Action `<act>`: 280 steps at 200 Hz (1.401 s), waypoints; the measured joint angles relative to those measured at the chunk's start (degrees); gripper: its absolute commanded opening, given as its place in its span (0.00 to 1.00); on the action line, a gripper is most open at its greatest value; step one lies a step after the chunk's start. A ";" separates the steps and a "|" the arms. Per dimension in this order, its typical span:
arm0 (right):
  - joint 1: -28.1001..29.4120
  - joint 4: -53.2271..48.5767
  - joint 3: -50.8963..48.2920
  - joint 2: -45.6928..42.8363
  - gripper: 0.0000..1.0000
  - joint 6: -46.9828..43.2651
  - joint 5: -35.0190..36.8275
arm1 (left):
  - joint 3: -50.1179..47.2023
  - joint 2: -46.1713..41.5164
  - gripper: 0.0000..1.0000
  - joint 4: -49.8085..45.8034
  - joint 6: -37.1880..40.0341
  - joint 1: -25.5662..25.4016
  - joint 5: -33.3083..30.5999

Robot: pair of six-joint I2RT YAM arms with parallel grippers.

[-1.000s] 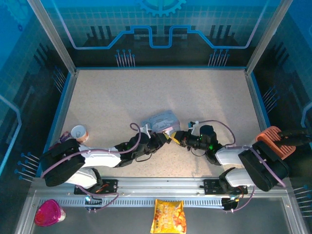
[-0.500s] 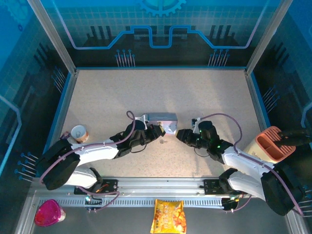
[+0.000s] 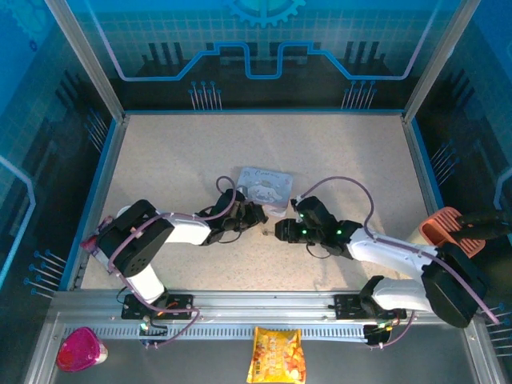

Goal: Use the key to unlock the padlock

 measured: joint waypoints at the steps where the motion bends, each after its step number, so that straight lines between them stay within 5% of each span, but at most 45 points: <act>1: 0.11 -0.07 0.17 0.22 0.39 -0.15 0.09 | 0.00 0.04 0.00 0.09 0.00 0.07 0.17; 72: 4.55 -10.12 15.21 15.37 0.39 -8.46 5.97 | -3.65 -3.96 0.43 1.84 0.92 2.60 0.98; 119: 6.03 -16.20 23.28 22.88 0.39 -12.15 9.07 | -8.79 -17.35 0.58 -2.19 2.56 3.30 0.09; 204: 7.98 -25.90 31.67 33.00 0.35 -15.10 14.60 | -17.92 -42.95 0.71 -15.19 7.65 5.05 -6.43; 280: 9.27 -28.30 35.93 37.35 0.05 -16.57 15.56 | -19.23 -44.30 0.71 -17.68 8.48 5.42 -7.48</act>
